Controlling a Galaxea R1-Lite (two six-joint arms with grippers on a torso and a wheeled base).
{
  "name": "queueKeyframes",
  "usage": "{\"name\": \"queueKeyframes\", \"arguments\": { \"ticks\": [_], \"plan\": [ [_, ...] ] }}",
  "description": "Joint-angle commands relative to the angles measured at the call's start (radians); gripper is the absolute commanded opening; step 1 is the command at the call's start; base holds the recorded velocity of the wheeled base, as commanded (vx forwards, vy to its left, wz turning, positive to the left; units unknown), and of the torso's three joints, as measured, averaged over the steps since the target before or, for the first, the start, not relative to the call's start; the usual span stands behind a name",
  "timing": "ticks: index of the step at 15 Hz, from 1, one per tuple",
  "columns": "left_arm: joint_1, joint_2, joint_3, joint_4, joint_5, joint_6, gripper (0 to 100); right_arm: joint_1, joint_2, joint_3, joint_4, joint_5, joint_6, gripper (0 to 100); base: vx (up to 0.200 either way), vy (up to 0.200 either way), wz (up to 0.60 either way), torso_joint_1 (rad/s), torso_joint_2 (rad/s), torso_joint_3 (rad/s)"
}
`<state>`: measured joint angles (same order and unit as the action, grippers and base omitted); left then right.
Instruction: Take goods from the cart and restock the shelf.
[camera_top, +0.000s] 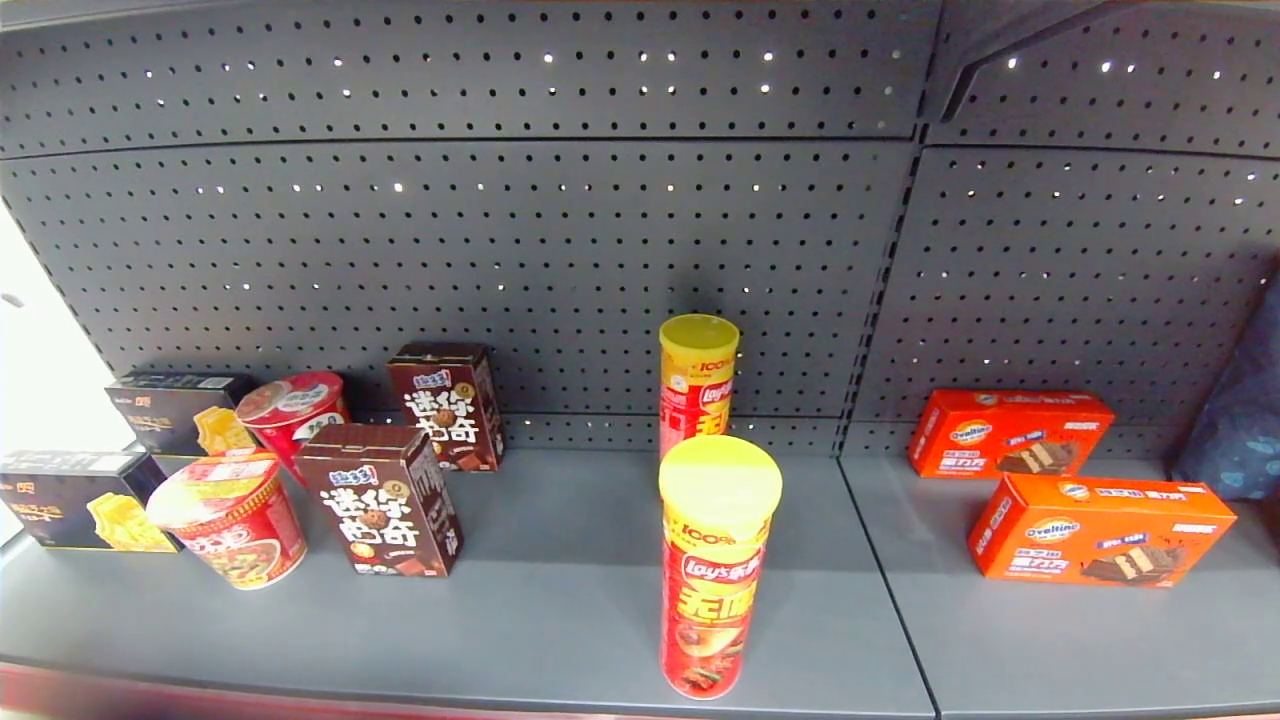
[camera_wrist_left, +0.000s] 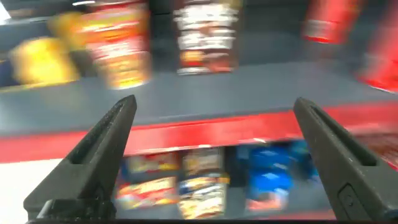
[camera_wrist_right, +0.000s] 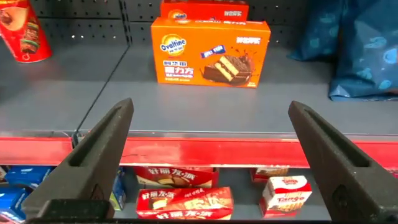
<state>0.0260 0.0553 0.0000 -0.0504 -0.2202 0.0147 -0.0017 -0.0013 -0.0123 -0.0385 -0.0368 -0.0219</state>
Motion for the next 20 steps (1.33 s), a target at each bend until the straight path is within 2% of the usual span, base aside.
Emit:
{"name": "queueKeyframes", "arguments": {
  "ticks": [1,3,4,5,6,7,8,10,11,12,16,20],
  "plan": [
    [-0.015,-0.019,-0.002,0.003,-0.033,0.004,100,0.000,0.001,0.002,-0.004,0.000,0.004,100,0.000,0.000,0.00,0.000,0.00,0.000],
    [-0.024,-0.055,0.000,-0.006,-0.027,-0.001,100,0.000,0.001,0.003,-0.011,-0.002,0.031,100,0.000,0.000,0.00,0.000,0.00,0.000],
    [-0.024,-0.055,0.000,-0.009,-0.031,0.007,100,0.000,0.001,0.005,-0.015,0.002,0.040,100,0.000,0.000,0.00,0.000,0.00,0.000],
    [-0.024,-0.055,0.000,-0.009,-0.067,0.010,100,0.000,0.001,0.005,-0.015,0.006,0.040,100,0.000,0.000,0.00,0.000,0.00,0.000],
    [-0.024,-0.055,0.000,-0.009,-0.160,0.016,100,0.000,0.001,0.008,-0.026,0.038,0.040,100,0.000,0.000,0.00,0.000,0.00,0.000],
    [-0.024,-0.055,0.000,-0.009,-0.212,0.021,100,0.000,0.001,0.011,-0.035,0.071,0.042,100,0.000,0.000,0.00,0.000,0.00,0.000],
    [-0.024,-0.055,0.000,-0.009,-0.231,0.019,100,0.000,0.001,0.012,-0.035,0.075,0.042,100,0.000,0.000,0.00,0.000,0.00,0.000],
    [-0.024,-0.055,0.000,-0.005,-0.223,0.001,100,0.000,0.001,0.012,-0.034,0.069,0.039,100,0.000,0.000,0.00,0.000,0.00,0.000],
    [-0.024,-0.055,0.000,-0.006,-0.188,-0.013,100,0.000,0.001,0.012,-0.031,0.034,0.037,100,0.000,0.000,0.00,0.000,0.00,0.000],
    [-0.024,-0.055,0.000,-0.008,-0.166,-0.009,100,0.000,0.001,0.011,-0.029,0.031,0.036,100,0.000,0.000,0.00,0.000,0.00,0.000],
    [-0.024,-0.055,0.000,-0.008,-0.160,-0.047,100,0.000,0.001,0.011,-0.027,0.075,0.019,100,0.000,0.000,0.00,0.000,0.00,0.000],
    [-0.024,-0.055,0.000,-0.008,-0.168,-0.044,100,0.000,0.001,0.011,-0.027,0.103,0.008,100,0.000,0.000,-0.15,0.001,0.00,-0.001]
  ]
}}
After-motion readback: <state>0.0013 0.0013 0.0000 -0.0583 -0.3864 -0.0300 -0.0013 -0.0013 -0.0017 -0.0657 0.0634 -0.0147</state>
